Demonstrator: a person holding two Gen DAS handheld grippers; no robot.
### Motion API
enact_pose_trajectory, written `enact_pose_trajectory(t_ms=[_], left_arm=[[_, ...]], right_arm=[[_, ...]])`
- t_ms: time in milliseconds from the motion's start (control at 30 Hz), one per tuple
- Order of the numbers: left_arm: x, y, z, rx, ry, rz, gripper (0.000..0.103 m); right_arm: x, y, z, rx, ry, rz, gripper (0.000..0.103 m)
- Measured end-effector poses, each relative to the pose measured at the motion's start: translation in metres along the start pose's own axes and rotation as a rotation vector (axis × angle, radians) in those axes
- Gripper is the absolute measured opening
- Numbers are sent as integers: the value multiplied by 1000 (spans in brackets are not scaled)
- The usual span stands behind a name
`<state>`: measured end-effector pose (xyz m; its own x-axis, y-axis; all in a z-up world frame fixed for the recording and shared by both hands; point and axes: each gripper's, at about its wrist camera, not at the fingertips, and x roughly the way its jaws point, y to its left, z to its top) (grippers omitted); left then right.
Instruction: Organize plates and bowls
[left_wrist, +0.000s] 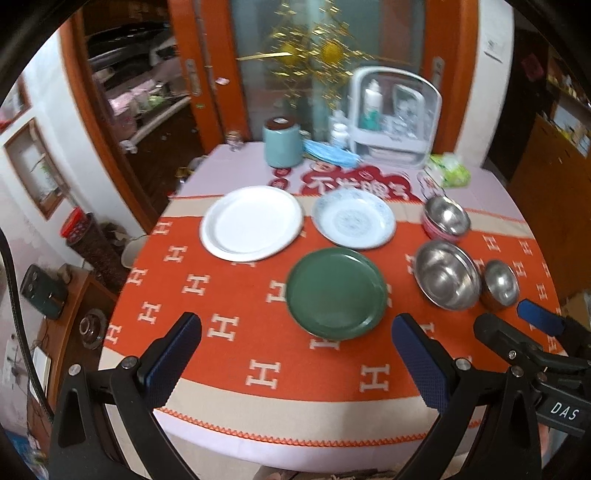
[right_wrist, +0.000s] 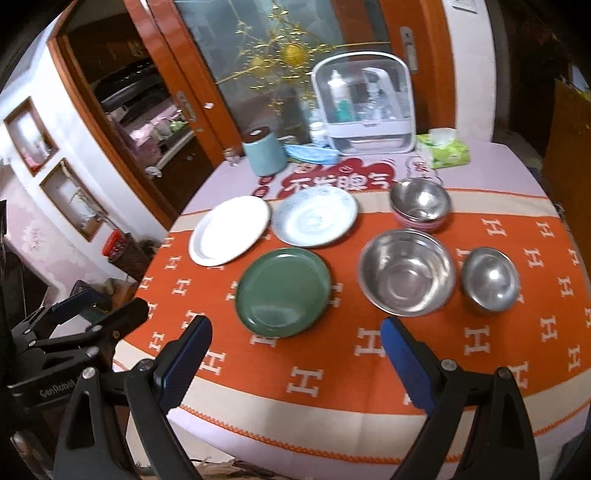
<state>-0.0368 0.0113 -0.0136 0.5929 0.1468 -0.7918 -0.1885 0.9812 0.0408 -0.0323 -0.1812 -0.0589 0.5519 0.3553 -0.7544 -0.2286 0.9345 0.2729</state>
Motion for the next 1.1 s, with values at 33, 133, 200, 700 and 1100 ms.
enact_pose_trajectory(t_ms=[33,133,200,700,1100], left_arm=[[-1,6,0,-13,-4,13,102],[3,26,1,-48,11,31,102],[7,45,4,-76,25,34,102],[112,186,96,2,15,103,102],[319,244,172,74,216,-173,97]], right_arm=[[2,3,1,0,-8,10,93],[9,8,2,37,-29,58,93],[17,14,5,35,-10,82,93],[130,99,88,-68,71,-40,93],[309,85,131,225,320,-44,67]])
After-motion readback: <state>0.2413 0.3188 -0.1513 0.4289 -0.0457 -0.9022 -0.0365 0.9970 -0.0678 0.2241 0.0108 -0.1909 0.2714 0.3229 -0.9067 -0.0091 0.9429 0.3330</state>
